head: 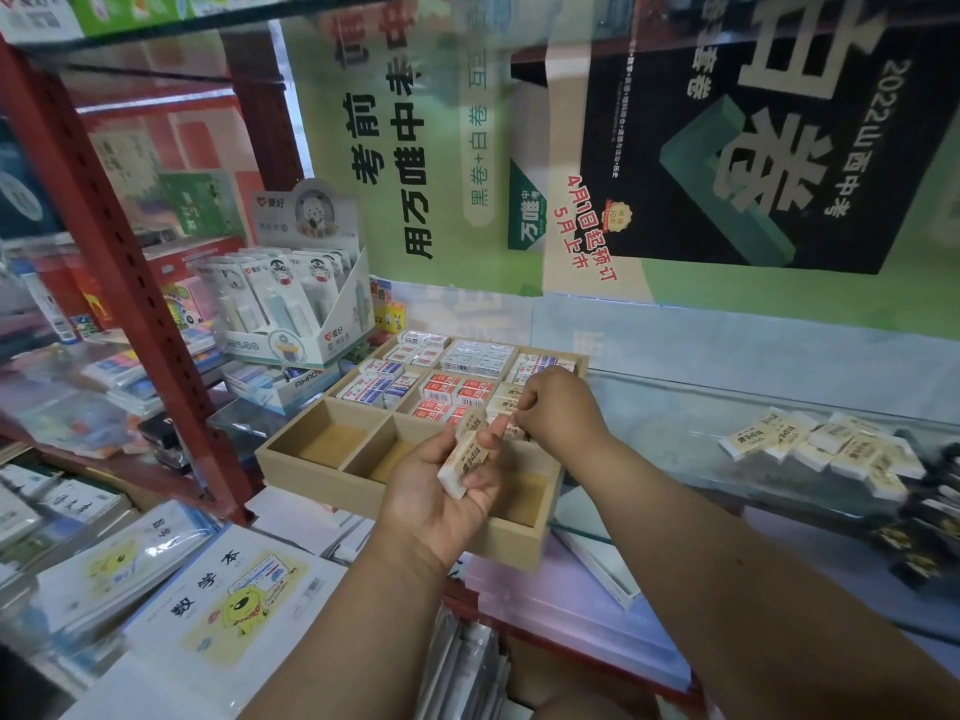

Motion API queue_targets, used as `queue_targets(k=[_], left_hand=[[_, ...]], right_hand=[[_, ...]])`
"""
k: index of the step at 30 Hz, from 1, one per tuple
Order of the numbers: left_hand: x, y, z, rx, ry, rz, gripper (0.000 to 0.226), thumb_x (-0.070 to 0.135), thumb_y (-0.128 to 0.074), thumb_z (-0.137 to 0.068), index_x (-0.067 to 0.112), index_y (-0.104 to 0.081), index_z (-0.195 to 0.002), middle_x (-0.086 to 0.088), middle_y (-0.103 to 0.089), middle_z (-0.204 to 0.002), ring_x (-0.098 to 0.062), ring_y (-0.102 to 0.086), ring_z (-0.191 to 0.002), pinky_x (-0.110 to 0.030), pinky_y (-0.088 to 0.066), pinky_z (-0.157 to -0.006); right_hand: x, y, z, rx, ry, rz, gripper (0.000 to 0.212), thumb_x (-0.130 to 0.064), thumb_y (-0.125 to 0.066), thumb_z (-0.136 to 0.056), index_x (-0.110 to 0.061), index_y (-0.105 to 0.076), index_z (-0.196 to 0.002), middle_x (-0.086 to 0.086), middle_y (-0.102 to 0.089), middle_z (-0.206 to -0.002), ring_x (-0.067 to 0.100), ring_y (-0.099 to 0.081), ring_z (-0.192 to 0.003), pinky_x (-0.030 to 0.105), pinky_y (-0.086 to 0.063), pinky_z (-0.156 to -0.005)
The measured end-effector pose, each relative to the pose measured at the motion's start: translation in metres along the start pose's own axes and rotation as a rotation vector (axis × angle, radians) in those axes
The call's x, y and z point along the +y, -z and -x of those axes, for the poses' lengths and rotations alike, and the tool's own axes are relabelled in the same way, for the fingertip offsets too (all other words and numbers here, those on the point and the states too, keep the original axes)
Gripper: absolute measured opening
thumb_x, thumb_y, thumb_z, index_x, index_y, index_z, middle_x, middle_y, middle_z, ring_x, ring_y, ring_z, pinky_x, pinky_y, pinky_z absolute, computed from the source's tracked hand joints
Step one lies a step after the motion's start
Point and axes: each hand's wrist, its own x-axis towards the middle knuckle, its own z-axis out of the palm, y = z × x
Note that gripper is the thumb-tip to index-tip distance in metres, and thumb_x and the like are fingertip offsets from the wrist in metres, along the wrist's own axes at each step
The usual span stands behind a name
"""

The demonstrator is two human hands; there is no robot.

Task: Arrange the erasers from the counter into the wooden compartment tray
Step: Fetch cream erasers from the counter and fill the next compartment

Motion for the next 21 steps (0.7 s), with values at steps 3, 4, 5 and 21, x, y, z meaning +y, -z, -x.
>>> queue_targets(k=[3,4,5,21], left_hand=[[-0.001,0.001,-0.001,0.011,0.003,-0.002,0.045,0.032,-0.033,-0.102,-0.007,-0.050,-0.116,-0.024,-0.066,-0.096,-0.015,-0.060,-0.054,-0.014,-0.030,-0.035],[-0.001,0.001,-0.001,0.016,0.003,-0.001,0.047,0.034,-0.033,-0.102,-0.007,-0.051,-0.115,-0.023,-0.067,-0.094,-0.015,-0.060,-0.053,-0.014,-0.031,-0.034],[-0.001,0.001,-0.002,0.019,0.005,-0.002,0.048,0.036,-0.033,-0.102,-0.006,-0.051,-0.116,-0.021,-0.067,-0.092,-0.015,-0.060,-0.052,-0.014,-0.031,-0.034],[0.001,0.010,-0.003,-0.070,-0.142,0.040,0.048,0.012,-0.048,-0.061,0.003,-0.062,-0.107,-0.016,-0.057,-0.082,-0.022,-0.049,-0.068,-0.023,-0.039,-0.050]], right_hand=[[0.004,0.001,0.000,0.024,0.053,0.053,0.009,-0.017,-0.071,-0.075,-0.015,-0.067,-0.067,0.003,-0.064,-0.084,0.021,-0.059,-0.085,0.025,-0.039,-0.065],[0.004,0.002,0.001,0.043,0.071,0.022,0.007,-0.018,-0.070,-0.077,-0.014,-0.070,-0.071,0.001,-0.062,-0.083,0.019,-0.057,-0.084,0.025,-0.039,-0.066],[0.003,0.006,0.003,0.041,0.068,-0.101,0.005,-0.016,-0.069,-0.079,-0.014,-0.071,-0.075,-0.004,-0.060,-0.081,0.015,-0.056,-0.082,0.024,-0.039,-0.067],[0.014,0.040,0.011,-0.068,0.018,-0.631,0.021,0.004,-0.073,-0.076,-0.005,-0.072,-0.094,-0.003,-0.066,-0.080,0.011,-0.061,-0.075,0.012,-0.050,-0.069]])
